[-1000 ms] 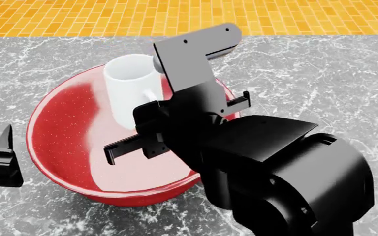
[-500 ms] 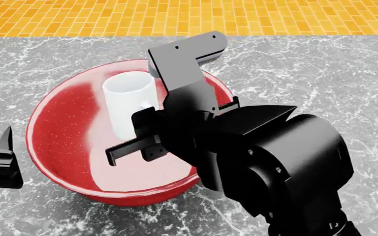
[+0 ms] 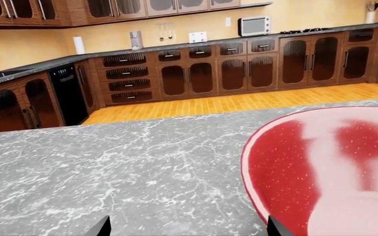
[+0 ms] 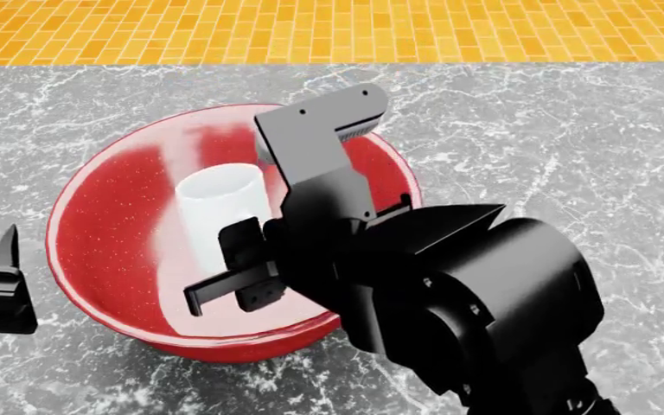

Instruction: Place the cup inside the bowl on the dining table and move the bowl to any counter.

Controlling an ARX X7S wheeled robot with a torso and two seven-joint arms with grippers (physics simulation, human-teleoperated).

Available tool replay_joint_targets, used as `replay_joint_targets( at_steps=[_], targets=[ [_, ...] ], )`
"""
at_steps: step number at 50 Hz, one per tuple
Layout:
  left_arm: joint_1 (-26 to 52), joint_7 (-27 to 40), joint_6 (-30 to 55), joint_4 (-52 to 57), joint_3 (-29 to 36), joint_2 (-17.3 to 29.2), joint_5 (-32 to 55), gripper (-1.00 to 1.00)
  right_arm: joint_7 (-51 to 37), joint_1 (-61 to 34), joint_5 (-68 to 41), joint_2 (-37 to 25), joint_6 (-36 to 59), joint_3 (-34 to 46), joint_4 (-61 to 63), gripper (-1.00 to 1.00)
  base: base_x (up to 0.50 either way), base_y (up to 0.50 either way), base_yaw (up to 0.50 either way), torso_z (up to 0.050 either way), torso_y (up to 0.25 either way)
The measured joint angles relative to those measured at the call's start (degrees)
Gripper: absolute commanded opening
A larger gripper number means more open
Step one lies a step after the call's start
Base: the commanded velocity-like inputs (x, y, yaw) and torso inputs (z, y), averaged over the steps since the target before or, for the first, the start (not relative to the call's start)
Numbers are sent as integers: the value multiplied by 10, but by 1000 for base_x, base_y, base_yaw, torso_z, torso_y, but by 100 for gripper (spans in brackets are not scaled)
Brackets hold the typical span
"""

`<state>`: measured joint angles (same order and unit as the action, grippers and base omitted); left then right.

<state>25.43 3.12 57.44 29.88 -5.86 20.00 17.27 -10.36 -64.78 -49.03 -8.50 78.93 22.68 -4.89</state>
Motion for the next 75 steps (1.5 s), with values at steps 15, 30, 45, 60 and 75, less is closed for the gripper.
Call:
replay_joint_targets(
  at_steps=[15, 30, 45, 60, 75],
  targets=[
    [1, 3, 3, 3, 1, 3, 3, 100, -11, 6, -12, -1, 1, -2, 4, 100, 0, 0, 0, 0, 0],
    [6, 5, 6, 4, 4, 5, 5, 100, -46, -43, -42, -8, 35, -42, 28, 100, 0, 0, 0, 0, 0],
    [4, 8, 7, 6, 4, 9, 7, 100, -132, -73, -108, -55, 78, -117, 76, 100, 0, 0, 0, 0, 0],
    [8, 9, 11, 5, 3, 9, 13, 100, -420, -37, -433, -163, 68, -172, 87, 100, 0, 0, 0, 0, 0],
    [10, 12, 14, 5, 6, 11, 14, 100, -565, 40, -610, -214, -10, -213, 90, 100, 0, 0, 0, 0, 0]
  ],
)
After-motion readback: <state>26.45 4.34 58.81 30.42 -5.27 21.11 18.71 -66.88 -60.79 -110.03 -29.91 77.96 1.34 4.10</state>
